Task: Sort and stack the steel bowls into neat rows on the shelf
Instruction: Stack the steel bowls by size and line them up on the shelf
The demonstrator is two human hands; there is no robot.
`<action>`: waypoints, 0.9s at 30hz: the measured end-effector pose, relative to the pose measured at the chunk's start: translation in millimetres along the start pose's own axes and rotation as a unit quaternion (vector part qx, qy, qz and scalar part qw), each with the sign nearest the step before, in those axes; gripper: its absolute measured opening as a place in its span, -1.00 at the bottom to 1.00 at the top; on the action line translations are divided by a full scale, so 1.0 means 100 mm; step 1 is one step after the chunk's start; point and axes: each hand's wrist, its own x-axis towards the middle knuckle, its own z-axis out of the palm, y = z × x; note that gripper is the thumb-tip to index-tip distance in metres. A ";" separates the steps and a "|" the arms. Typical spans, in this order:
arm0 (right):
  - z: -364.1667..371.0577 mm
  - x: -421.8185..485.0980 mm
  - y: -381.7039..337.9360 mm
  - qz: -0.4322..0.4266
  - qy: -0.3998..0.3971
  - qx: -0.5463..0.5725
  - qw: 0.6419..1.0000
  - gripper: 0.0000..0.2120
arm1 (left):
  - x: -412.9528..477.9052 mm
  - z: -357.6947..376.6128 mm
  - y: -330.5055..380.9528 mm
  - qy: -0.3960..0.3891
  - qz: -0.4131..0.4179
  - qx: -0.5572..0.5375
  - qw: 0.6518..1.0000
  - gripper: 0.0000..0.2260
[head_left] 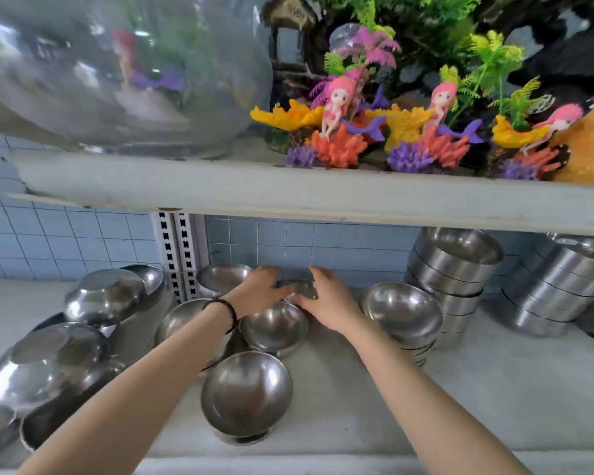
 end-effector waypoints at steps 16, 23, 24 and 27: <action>0.57 0.25 0.38 0.155 0.111 0.293 0.937 0.05 | 0.42 0.46 -0.07 0.015 -0.127 -0.275 0.953 -0.20; 0.62 0.27 0.43 0.161 0.111 0.319 0.927 0.09 | 0.43 0.45 -0.12 -0.021 -0.123 -0.229 0.965 -0.11; 0.61 0.26 0.43 0.160 0.116 0.323 0.926 0.07 | 0.42 0.45 -0.11 -0.016 -0.118 -0.228 0.966 -0.12; 0.53 0.24 0.38 0.141 0.131 0.321 0.927 0.02 | 0.39 0.38 -0.07 0.013 -0.103 -0.229 0.968 -0.16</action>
